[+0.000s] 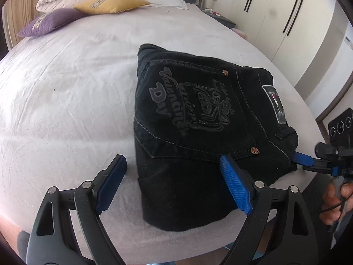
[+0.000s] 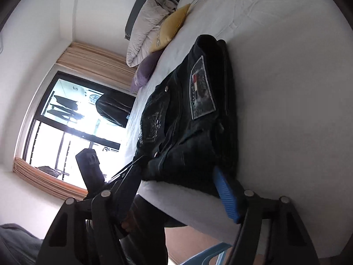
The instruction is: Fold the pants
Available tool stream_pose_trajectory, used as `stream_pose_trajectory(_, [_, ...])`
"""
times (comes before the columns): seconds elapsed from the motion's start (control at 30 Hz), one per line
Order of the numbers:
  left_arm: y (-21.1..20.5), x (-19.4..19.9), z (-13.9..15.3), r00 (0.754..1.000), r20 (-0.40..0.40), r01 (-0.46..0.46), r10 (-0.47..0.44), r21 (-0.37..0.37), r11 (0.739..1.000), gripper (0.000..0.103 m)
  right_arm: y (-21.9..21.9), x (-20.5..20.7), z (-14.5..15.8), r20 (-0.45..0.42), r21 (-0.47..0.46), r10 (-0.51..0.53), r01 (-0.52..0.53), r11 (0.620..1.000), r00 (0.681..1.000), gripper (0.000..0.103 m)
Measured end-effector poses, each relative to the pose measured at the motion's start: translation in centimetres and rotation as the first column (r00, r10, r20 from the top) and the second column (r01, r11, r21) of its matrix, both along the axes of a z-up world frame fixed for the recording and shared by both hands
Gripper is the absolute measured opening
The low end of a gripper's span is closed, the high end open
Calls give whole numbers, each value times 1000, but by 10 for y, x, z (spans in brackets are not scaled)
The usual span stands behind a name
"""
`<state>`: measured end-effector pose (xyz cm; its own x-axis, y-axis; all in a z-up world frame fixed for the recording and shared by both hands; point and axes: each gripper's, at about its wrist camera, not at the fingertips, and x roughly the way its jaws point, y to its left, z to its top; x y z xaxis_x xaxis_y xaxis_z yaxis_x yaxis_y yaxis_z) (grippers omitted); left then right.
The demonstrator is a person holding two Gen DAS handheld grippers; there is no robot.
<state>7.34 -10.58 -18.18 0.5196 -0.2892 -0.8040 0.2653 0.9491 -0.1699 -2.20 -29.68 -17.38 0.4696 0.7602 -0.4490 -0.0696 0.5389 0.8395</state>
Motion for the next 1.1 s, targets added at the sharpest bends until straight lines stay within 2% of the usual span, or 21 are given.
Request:
stream_pose_trajectory(0.1, [17, 1, 18, 999, 35, -15, 16, -18, 1000, 86, -10, 1, 11, -23, -74, -20, 18, 997, 1000, 80])
stream_pose_trajectory(0.17, [35, 12, 31, 997, 51, -53, 55, -46, 998, 86, -23, 6, 23, 6, -70, -41, 41, 997, 999, 82])
stream_pose_trajectory(0.23, [50, 33, 35, 996, 23, -84, 87, -83, 993, 86, -36, 16, 30, 5, -79, -66, 66, 995, 998, 88])
stream_pose_trajectory(0.33, [62, 63, 39, 995, 11, -93, 94, -100, 991, 86, -42, 44, 33, -39, -78, -72, 69, 995, 997, 88])
stream_pose_trajectory(0.47, [67, 101, 28, 995, -90, -65, 50, -173, 983, 86, -41, 79, 25, -82, -98, -42, 34, 995, 996, 89])
stream_pose_trajectory(0.57, [60, 116, 11, 986, -165, -48, 21, -164, 985, 86, -40, 103, 8, -169, -138, -24, 0, 990, 985, 89])
stream_pose_trajectory(0.6, [57, 120, 5, 983, -181, -43, 12, -166, 985, 86, -39, 110, 3, -200, -148, -27, -3, 989, 979, 89])
stream_pose_trajectory(0.73, [46, 125, -5, 978, -209, -23, -18, -191, 981, 86, -28, 125, -4, -211, -129, 1, -29, 991, 977, 94])
stream_pose_trajectory(0.93, [23, 113, -8, 966, -227, 83, -126, -188, 979, 86, -4, 130, -11, -219, -46, 82, -94, 994, 972, 92])
stream_pose_trajectory(1.03, [21, 111, -11, 963, -231, 90, -137, -200, 976, 86, 15, 127, -10, -197, -109, 107, -130, 985, 975, 92])
stream_pose_trajectory(1.07, [22, 111, -11, 964, -232, 81, -131, -213, 974, 86, 16, 129, -9, -196, -112, 100, -123, 986, 976, 89])
stream_pose_trajectory(1.1, [23, 110, -11, 964, -233, 75, -127, -220, 973, 85, 17, 129, -10, -201, -111, 85, -109, 988, 976, 81])
